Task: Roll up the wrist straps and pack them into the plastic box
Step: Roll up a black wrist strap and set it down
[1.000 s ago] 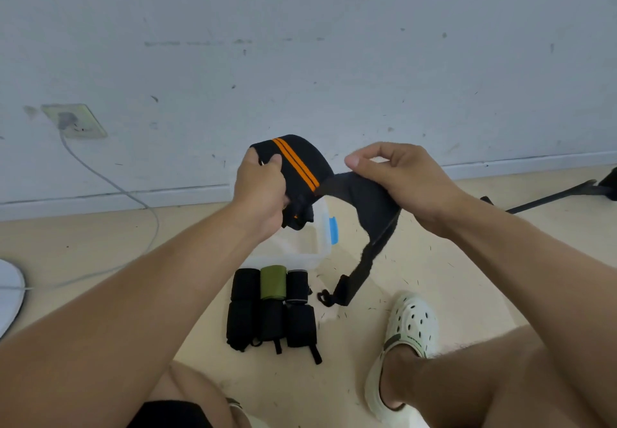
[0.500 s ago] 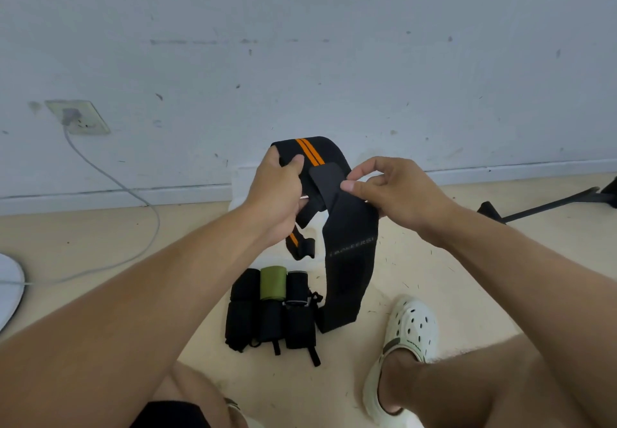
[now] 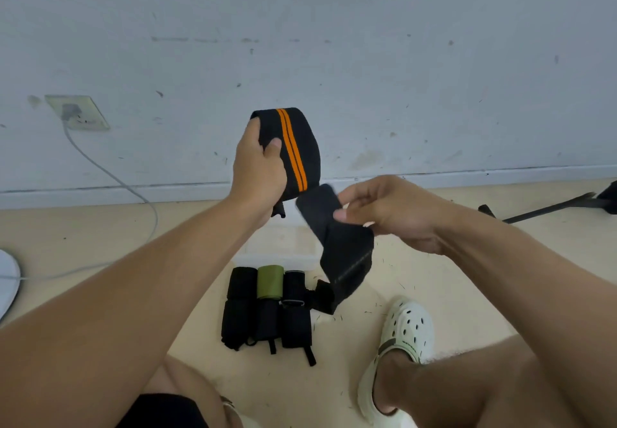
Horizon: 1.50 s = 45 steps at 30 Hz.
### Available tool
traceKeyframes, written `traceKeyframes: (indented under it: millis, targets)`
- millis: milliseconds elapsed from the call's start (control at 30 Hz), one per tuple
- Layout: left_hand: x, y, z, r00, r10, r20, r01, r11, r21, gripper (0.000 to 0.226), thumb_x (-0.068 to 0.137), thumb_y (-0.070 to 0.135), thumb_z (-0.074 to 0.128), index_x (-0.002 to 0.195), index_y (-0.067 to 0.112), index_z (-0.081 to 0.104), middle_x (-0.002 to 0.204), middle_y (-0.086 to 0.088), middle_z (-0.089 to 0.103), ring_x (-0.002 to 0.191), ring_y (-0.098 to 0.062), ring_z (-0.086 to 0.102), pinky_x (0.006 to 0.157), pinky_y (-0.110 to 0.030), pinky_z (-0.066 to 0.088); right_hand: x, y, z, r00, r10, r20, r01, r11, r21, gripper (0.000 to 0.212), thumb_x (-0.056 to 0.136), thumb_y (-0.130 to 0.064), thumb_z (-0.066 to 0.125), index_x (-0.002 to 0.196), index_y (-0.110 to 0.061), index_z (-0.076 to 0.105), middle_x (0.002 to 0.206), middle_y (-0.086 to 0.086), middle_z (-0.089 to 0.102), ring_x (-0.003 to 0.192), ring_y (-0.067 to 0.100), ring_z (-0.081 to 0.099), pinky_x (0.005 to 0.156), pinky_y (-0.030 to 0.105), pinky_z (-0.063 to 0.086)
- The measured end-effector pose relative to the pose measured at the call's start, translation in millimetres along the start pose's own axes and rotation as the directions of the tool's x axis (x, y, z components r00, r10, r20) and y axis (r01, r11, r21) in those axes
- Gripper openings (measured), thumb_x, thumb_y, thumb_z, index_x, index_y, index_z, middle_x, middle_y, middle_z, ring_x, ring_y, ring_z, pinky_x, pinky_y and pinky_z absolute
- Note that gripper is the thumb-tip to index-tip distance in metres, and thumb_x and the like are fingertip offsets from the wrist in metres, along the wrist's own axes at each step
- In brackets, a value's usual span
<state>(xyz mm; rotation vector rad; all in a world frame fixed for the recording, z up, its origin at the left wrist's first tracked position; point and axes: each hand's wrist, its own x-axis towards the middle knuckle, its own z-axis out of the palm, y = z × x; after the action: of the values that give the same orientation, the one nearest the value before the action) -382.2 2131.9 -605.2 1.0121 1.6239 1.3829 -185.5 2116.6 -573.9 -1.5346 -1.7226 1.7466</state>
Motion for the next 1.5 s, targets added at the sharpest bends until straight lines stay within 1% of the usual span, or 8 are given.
traceKeyframes:
  millis: [133,467,633,867,1067,1333,1433,1500]
  targets:
    - [-0.9,-0.2,-2.5,0.994,-0.057,0.090,0.067,0.991,-0.112,0.033,0.112,0.015,0.042,0.142,0.023,0.052,0.121,-0.004,0.070,0.104,-0.025,0.073,0.082,-0.047,0.065,-0.9,-1.2,-6.0,0.977,-0.106,-0.187,0.123,0.989,0.080,0.003,0.096,-0.014,0.072,0.096,-0.013,0.075,0.085,0.006,0.075,0.077,0.014,0.070,0.067,0.022,0.057]
    - [-15.2,-0.4,11.3,0.957,-0.002,0.292,0.049,0.986,-0.156,0.023,0.111,0.012,0.043,0.119,0.025,0.061,0.118,-0.008,0.073,0.109,-0.029,0.073,0.097,-0.055,0.059,10.2,3.9,-0.3,0.944,-0.091,-0.317,0.122,0.989,0.080,0.011,0.092,-0.021,0.079,0.091,-0.015,0.069,0.082,0.007,0.073,0.064,0.008,0.066,0.064,0.023,0.059]
    - [-20.9,-1.5,14.1,0.943,-0.016,0.333,0.091,0.973,-0.212,0.024,0.112,0.015,0.043,0.124,0.027,0.059,0.124,-0.010,0.072,0.111,-0.030,0.073,0.095,-0.057,0.059,11.0,6.7,-2.5,0.932,-0.079,-0.355,0.112,0.991,0.073,0.013,0.092,-0.023,0.079,0.095,-0.014,0.070,0.105,0.020,0.076,0.078,0.021,0.069,0.070,0.029,0.060]
    - [-27.3,-4.0,19.7,0.950,-0.053,0.308,0.164,0.923,-0.348,0.030,0.106,0.012,0.057,0.135,0.019,0.057,0.125,-0.006,0.073,0.112,-0.026,0.074,0.095,-0.054,0.060,13.4,8.0,-5.0,0.919,-0.041,-0.391,0.086,0.992,0.097,0.012,0.092,-0.022,0.079,0.093,-0.015,0.069,0.094,0.013,0.075,0.077,0.021,0.066,0.069,0.028,0.057]
    - [-27.7,-9.5,20.8,0.966,-0.040,0.257,0.115,0.951,-0.286,0.044,0.096,0.001,0.070,0.135,0.019,0.057,0.117,-0.007,0.076,0.107,-0.028,0.076,0.092,-0.054,0.061,12.5,6.1,-5.2,0.907,-0.025,-0.421,0.066,0.994,0.083,0.037,0.085,-0.027,0.086,0.112,-0.016,0.064,0.100,0.006,0.071,0.091,0.020,0.073,0.076,0.031,0.060]
    - [-30.0,-9.1,19.5,0.972,-0.067,0.223,0.108,0.979,-0.175,0.033,0.096,0.021,0.074,0.126,0.028,0.063,0.113,0.000,0.076,0.105,-0.024,0.075,0.087,-0.048,0.064,3.1,-0.7,-8.3,0.954,-0.055,-0.293,0.005,0.986,-0.169,0.031,0.078,-0.041,0.089,0.080,-0.015,0.071,0.076,-0.001,0.076,0.072,0.010,0.067,0.077,0.033,0.056]
    - [-29.7,0.7,12.7,0.968,0.020,0.252,-0.025,1.000,0.018,0.014,0.098,0.036,0.070,0.110,0.029,0.071,0.098,0.008,0.077,0.094,-0.010,0.074,0.081,-0.030,0.059,-2.2,-4.0,-16.9,0.897,-0.106,-0.429,0.009,0.975,-0.221,0.056,0.089,-0.065,0.066,0.085,-0.009,0.070,0.079,-0.001,0.077,0.075,0.011,0.069,0.077,0.032,0.057]
    - [-31.3,5.8,9.6,0.935,0.053,0.351,-0.097,0.989,0.109,0.031,0.099,0.046,0.066,0.093,0.017,0.075,0.084,-0.005,0.074,0.077,-0.012,0.070,0.074,-0.027,0.053,-2.3,-3.6,-24.2,0.862,-0.154,-0.482,0.050,0.974,-0.221,0.047,0.101,-0.060,0.051,0.098,-0.018,0.071,0.092,-0.004,0.076,0.090,0.013,0.071,0.095,0.042,0.057]
